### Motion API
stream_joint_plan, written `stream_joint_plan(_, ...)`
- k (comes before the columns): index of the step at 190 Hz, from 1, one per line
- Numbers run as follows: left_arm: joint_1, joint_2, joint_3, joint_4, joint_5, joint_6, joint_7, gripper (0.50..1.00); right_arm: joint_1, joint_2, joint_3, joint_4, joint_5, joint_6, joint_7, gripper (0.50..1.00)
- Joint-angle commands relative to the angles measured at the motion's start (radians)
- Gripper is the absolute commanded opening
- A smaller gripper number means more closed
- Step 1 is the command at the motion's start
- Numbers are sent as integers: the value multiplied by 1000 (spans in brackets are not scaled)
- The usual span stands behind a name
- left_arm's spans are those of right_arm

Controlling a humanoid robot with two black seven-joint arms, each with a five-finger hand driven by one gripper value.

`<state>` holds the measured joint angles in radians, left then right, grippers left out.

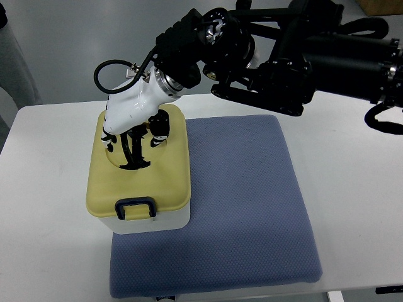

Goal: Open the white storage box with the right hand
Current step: 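Close the right hand fingers around the black handle on the yellow lid, then lift the yellow lid off the white box with the right hand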

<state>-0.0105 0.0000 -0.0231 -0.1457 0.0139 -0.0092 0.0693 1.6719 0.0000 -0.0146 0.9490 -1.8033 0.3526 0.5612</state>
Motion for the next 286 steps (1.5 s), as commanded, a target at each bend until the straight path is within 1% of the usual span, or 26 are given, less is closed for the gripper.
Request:
stream_joint_plan(1,0,0,0,0,0,0,0,1000,-3,0,-1,-3,-1,-4,-1,684)
stream_joint_plan(11,0,0,0,0,0,0,1,1000,-3,0,-1,-3,1,-4,-1,660)
stream_joint_plan(59,0,0,0,0,0,0,0,1000,-7,0,-1,-3,-1,-4,-1,654)
stream_joint_plan(69,0,0,0,0,0,0,0,1000,-9,0,-1,-4,-1,-4,0,633)
stream_joint_plan(80,0,0,0,0,0,0,0,1000,-9,0,-1,-3,-1,-3,0,594)
stream_joint_plan(82,0,0,0,0,0,0,0,1000,-9,0,-1,-3,-1,-3,0,594)
stream_joint_plan(85,0,0,0,0,0,0,1,1000,-9,0,-1,-3,-1,-3,0,580)
stream_joint_plan(92,0,0,0,0,0,0,0,1000,-11,0,-1,-3,-1,-3,0,564)
stream_joint_plan(95,0,0,0,0,0,0,0,1000,-11,0,-1,-3,-1,-3,0,543)
stream_joint_plan(102,0,0,0,0,0,0,0,1000,-14,0,-1,-3,-1,-3,0,521)
stream_joint_plan(105,0,0,0,0,0,0,0,1000,-14,0,-1,-3,-1,-3,0,501)
stream_joint_plan(202,0,0,0,0,0,0,0,1000,-4,0,7,-4,7,5,6,500)
stream_joint_plan(225,0,0,0,0,0,0,0,1000,2,0,13,-4,10,11,17,500)
stream_joint_plan(286,0,0,-1,0,0,0,0,1000,68,0,18,-4,24,13,34,500)
